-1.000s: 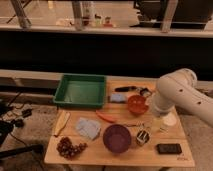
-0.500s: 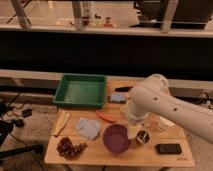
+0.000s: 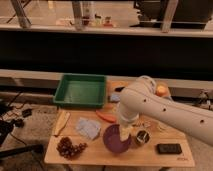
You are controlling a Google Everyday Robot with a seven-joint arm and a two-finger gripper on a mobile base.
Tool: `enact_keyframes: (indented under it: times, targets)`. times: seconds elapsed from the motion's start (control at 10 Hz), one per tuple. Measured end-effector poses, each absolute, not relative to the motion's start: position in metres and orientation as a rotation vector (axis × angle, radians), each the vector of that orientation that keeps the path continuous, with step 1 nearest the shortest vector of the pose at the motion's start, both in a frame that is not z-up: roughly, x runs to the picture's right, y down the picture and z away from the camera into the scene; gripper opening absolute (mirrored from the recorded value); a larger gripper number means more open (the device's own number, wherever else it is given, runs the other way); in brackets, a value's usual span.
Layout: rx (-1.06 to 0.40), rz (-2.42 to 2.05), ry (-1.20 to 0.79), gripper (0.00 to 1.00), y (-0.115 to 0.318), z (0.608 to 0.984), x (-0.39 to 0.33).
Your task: Place towel in tray
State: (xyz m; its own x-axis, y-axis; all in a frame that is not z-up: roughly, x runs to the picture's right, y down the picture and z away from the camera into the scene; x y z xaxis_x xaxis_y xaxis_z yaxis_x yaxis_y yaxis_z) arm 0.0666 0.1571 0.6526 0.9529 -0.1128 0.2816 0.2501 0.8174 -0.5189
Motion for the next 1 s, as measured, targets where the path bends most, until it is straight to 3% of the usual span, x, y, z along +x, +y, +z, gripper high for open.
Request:
enact_keyframes:
  times: [0.5,1.0]
  targets:
    - [-0.605,-0.227,-0.248,0.80,0.164,0.658,0.058]
    - [-0.637,-0.357,-0.319,0.80,0.187,0.691,-0.035]
